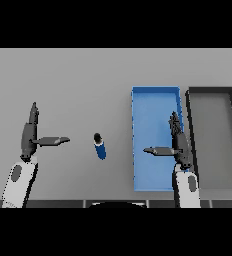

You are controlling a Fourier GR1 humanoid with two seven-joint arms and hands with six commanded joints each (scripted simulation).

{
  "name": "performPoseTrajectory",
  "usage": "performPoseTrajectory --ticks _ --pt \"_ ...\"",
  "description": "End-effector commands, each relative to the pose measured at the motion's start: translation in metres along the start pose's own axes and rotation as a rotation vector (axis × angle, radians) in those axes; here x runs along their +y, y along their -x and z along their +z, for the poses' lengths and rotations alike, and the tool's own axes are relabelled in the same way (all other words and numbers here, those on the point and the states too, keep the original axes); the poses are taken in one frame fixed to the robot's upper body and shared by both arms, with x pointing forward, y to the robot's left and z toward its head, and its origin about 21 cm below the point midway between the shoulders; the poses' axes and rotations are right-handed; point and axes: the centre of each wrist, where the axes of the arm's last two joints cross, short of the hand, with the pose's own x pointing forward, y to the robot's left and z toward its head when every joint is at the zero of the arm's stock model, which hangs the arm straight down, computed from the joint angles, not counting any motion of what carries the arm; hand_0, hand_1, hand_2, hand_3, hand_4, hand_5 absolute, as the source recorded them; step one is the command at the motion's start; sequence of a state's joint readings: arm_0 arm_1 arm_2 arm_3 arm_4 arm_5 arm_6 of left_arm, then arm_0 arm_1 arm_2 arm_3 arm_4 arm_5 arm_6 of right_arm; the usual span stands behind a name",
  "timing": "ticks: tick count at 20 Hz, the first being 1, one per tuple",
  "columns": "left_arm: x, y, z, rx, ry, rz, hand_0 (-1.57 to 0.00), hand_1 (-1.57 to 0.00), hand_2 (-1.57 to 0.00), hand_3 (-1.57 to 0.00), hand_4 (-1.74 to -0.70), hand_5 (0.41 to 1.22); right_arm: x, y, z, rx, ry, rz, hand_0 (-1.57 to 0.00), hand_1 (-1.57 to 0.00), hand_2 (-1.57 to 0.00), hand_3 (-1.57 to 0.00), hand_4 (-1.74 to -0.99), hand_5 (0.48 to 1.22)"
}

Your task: Pick up the blue pipe and place it into the blue bin.

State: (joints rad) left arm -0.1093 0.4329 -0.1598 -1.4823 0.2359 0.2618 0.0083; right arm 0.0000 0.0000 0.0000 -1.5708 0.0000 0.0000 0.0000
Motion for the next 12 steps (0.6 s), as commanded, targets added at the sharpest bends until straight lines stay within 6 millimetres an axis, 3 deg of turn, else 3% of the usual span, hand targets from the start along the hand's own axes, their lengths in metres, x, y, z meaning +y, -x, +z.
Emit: performPoseTrajectory --ticks 1,6,8,12 --pt "0.000 0.000 0.000 -0.004 -0.001 0.001 0.00 0.00 0.00 0.00 -0.97 0.593 0.000 0.000 -0.001 0.001 0.001 0.000 0.00 0.00 0.00 0.00 -1.205 0.629" --pt "-0.002 0.001 -0.004 -0.009 0.005 0.002 0.00 0.00 0.00 0.00 -0.97 0.593 0.000 -0.001 -0.006 0.000 0.000 -0.002 0.00 0.00 0.00 0.00 -1.205 0.629" --pt "0.025 0.009 0.005 -0.059 0.184 -0.122 0.00 0.00 0.00 0.00 -0.96 0.592 -0.019 -0.004 0.010 -0.115 -0.057 0.226 0.00 0.00 0.00 0.00 -1.201 0.628" --pt "0.039 0.014 0.007 -0.084 0.286 -0.165 0.00 0.00 0.00 0.00 -0.96 0.595 -0.020 -0.012 0.021 -0.139 -0.104 0.307 0.00 0.00 0.00 0.00 -1.196 0.623"
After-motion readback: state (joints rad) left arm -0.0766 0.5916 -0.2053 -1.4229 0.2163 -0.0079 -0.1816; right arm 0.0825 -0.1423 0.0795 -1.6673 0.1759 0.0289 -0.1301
